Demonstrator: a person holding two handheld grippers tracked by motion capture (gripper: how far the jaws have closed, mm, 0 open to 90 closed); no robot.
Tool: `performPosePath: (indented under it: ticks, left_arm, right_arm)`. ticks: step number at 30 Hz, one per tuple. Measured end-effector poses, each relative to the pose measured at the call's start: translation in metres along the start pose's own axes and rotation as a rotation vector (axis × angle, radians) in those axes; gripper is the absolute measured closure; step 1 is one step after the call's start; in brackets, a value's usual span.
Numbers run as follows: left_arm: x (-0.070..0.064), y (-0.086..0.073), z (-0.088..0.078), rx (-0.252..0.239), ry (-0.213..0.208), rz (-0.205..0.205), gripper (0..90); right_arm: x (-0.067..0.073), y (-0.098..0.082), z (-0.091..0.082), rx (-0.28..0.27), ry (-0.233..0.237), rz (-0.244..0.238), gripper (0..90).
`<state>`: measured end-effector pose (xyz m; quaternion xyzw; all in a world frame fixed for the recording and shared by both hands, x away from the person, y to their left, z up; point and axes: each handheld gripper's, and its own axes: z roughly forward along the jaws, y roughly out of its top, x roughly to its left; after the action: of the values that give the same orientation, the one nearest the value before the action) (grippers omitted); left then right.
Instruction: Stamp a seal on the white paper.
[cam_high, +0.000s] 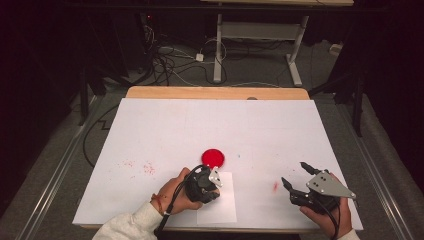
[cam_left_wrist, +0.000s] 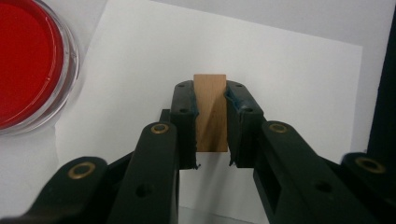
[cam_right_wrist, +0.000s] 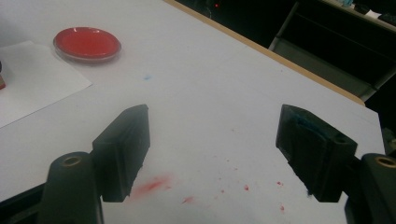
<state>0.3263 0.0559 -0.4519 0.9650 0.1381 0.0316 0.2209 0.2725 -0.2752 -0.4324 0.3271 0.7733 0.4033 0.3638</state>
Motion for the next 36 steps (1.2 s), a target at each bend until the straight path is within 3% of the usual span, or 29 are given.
performPosePath:
  ticks: [12,15,21,36]
  left_arm:
    - [-0.005,0.004,-0.001,0.021,0.034,0.012,74.0]
    - [-0.005,0.006,-0.005,-0.017,0.003,0.004,74.0]
    - [-0.004,0.007,-0.024,-0.088,0.037,-0.011,73.9]
    - [0.006,-0.006,-0.05,-0.149,0.087,-0.046,73.9]
  right_arm:
    - [0.0,0.0,0.0,-0.002,0.0,-0.004,26.3]
    - [-0.001,0.0,-0.001,-0.007,-0.004,-0.002,26.3]
    - [-0.002,0.0,-0.002,-0.008,-0.005,0.0,26.3]
    - [-0.002,0.001,-0.003,-0.016,-0.006,0.005,26.3]
